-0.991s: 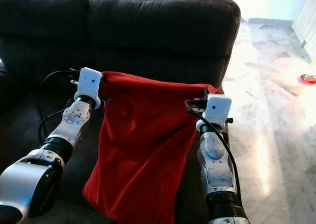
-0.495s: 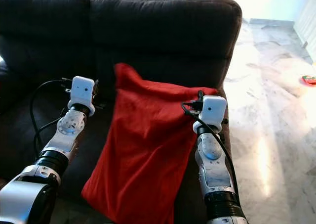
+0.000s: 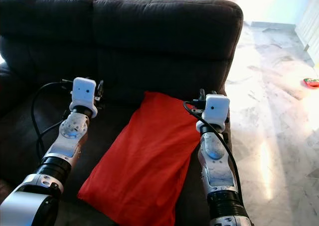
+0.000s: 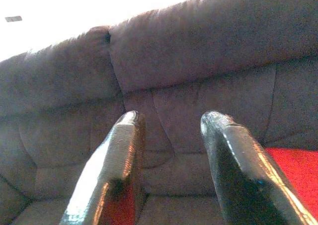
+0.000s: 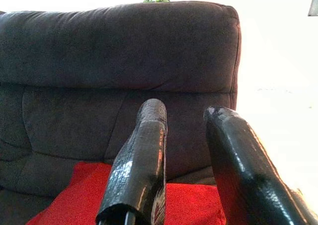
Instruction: Move the pillow to the sofa from floor
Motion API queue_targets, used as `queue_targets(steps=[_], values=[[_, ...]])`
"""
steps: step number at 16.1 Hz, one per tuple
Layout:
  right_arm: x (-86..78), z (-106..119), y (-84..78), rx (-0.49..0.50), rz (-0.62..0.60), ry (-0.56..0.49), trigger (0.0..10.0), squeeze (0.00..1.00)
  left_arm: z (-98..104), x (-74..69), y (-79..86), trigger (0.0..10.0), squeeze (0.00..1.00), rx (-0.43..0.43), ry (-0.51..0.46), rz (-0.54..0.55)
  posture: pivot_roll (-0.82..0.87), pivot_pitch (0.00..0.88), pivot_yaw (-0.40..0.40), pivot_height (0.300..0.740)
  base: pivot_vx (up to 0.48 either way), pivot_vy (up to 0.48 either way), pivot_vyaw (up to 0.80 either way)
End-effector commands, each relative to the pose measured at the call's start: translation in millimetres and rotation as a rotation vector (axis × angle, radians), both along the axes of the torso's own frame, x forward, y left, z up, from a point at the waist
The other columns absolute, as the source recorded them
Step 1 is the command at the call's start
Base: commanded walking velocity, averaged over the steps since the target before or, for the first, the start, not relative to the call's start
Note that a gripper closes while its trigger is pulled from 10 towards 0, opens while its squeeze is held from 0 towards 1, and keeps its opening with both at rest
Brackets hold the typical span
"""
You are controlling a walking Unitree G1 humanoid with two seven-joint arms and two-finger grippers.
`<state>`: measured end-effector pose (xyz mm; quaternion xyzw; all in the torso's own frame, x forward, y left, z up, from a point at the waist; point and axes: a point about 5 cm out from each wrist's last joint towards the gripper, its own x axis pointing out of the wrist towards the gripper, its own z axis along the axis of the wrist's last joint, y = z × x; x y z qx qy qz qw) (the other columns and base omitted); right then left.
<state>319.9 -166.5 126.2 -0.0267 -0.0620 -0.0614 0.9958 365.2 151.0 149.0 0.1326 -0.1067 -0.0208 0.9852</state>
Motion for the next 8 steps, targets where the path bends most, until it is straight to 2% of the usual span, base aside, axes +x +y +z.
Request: queue_targets(steps=[1,6,8], values=[[-1.3,-4.0,-2.0,-0.009,-0.008,0.017,10.0,0.0,-5.8,-4.3,2.2,10.0,0.0,-0.003,0.016,0.007,0.0,0.0,-0.006,0.74,0.0,0.0,0.0],[-20.5,-29.1,-19.8,-0.051,-0.067,0.115,10.0,0.0,-36.0,-25.1,12.7,10.0,0.0,0.015,0.089,0.019,-0.01,0.0,-0.012,0.74,0.0,0.0,0.0],[-23.2,-29.6,-22.0,-0.048,-0.071,0.114,10.0,0.0,-39.0,-34.0,18.1,10.0,0.0,0.009,0.067,0.033,-0.01,0.0,-0.015,0.74,0.0,0.0,0.0]])
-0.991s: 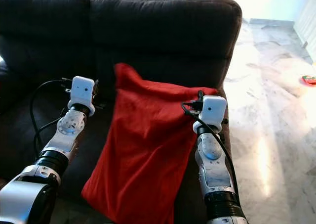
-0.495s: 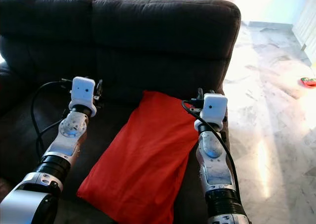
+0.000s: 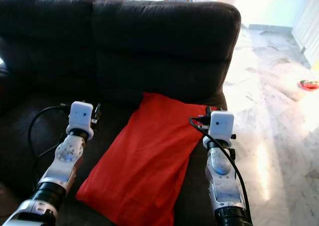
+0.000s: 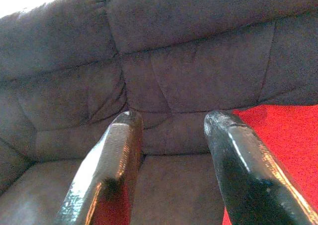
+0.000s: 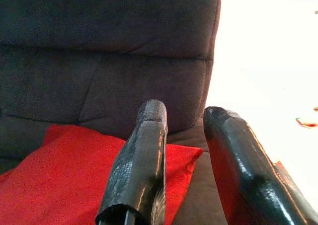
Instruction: Move the pillow to the sofa from floor
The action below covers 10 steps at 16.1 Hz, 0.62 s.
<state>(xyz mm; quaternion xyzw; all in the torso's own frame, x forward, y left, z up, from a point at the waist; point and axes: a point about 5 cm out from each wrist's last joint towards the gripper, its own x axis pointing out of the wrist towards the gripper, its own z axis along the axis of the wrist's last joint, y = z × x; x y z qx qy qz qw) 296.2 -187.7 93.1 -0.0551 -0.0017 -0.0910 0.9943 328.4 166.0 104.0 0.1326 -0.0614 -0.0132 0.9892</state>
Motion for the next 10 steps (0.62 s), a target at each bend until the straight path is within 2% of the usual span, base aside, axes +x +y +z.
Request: queue_targets(steps=[1,4,6,10], values=[[-1.2,3.9,-1.8,0.009,-0.004,-0.021,10.0,0.0,11.6,-5.8,1.0,10.0,0.0,-0.023,-0.077,-0.012,-0.01,0.0,-0.017,0.74,0.0,0.0,0.0],[-2.6,1.8,1.1,0.004,-0.001,-0.019,10.0,0.0,15.8,-12.3,-5.9,10.0,0.0,-0.034,-0.11,-0.023,0.0,0.0,-0.024,0.74,0.0,0.0,0.0],[-3.8,1.2,1.3,0.011,-0.017,-0.018,10.0,0.0,14.0,-12.5,-9.1,10.0,0.0,-0.06,-0.091,-0.029,0.0,0.0,-0.024,0.74,0.0,0.0,0.0],[-2.9,3.5,2.6,0.029,-0.037,-0.032,10.0,0.0,15.1,-14.3,-11.4,10.0,0.0,-0.06,-0.084,-0.042,0.0,0.0,-0.019,0.74,0.0,0.302,0.0]])
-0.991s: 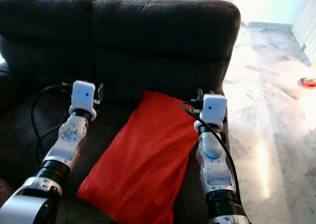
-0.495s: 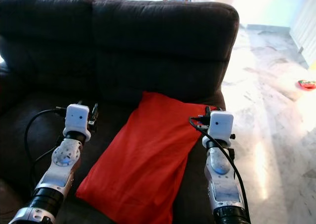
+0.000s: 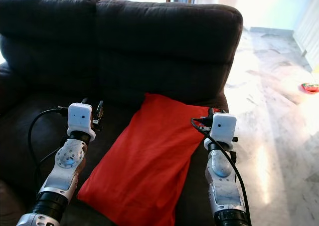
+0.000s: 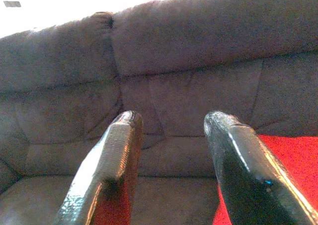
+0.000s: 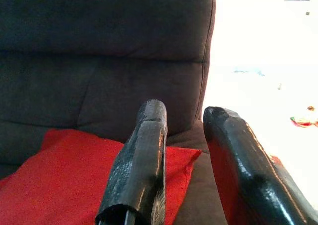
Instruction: Move the pillow to the sofa from floor
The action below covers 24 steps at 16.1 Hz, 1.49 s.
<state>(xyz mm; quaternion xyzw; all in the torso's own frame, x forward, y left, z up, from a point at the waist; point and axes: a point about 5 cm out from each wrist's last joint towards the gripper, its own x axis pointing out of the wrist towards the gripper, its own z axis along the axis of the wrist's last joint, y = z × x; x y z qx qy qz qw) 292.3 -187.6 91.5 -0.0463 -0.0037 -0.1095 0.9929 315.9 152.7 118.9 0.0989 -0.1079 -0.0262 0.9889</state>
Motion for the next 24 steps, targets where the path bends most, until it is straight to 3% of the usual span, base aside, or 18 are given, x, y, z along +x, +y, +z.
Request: queue_targets(steps=[1,6,13,24], values=[[1.7,5.2,3.1,0.019,-0.005,-0.024,10.0,0.0,0.3,-2.1,2.1,10.0,0.0,0.008,0.005,0.0,0.0,0.0,-0.019,0.74,0.0,0.304,0.0],[3.9,8.1,6.4,0.002,0.005,-0.035,10.0,0.0,0.0,-2.8,0.7,10.0,0.0,0.012,0.012,-0.016,0.0,0.0,-0.016,0.74,0.0,0.293,-0.16],[4.2,7.2,5.4,-0.009,-0.006,-0.028,10.0,0.0,-2.5,-3.7,-5.9,10.0,0.0,0.079,0.029,-0.047,0.0,0.0,-0.015,0.74,0.0,-0.037,0.0],[7.2,5.9,12.1,0.012,0.037,-0.018,10.0,0.0,-0.7,-7.0,-11.1,10.0,0.0,0.053,0.011,-0.07,0.01,0.0,-0.022,0.74,-0.093,-0.024,0.0]])
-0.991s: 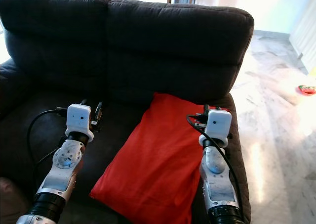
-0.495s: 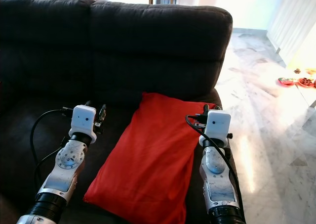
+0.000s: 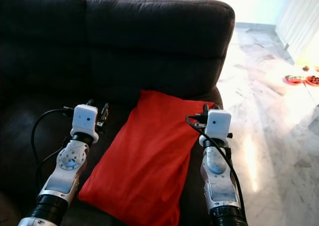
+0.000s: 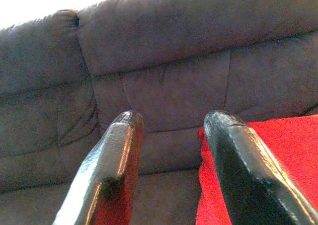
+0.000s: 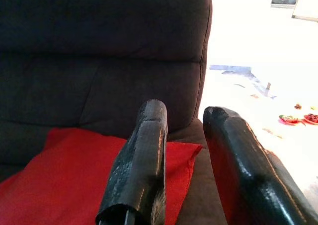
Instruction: Move the pillow to the sofa from floor
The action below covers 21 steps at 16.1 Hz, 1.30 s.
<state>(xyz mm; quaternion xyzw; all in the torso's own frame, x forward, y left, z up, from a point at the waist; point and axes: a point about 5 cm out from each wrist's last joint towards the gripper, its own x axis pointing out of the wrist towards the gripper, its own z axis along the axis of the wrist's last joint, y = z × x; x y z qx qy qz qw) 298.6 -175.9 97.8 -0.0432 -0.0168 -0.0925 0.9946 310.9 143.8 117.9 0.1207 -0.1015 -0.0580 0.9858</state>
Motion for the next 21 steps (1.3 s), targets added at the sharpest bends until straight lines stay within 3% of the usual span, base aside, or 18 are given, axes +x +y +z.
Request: queue_targets(steps=[1,21], values=[[1.3,-0.4,0.9,0.009,0.003,0.008,10.0,0.0,1.1,-1.8,-2.5,10.0,0.0,-0.003,-0.01,-0.013,0.01,0.0,-0.022,0.74,-0.247,0.0,0.0],[3.0,-0.8,-0.2,0.011,0.011,0.016,10.0,0.0,-2.8,-1.0,11.0,10.0,0.0,-0.036,0.024,0.055,0.01,0.0,-0.03,0.74,0.0,0.0,0.0]])
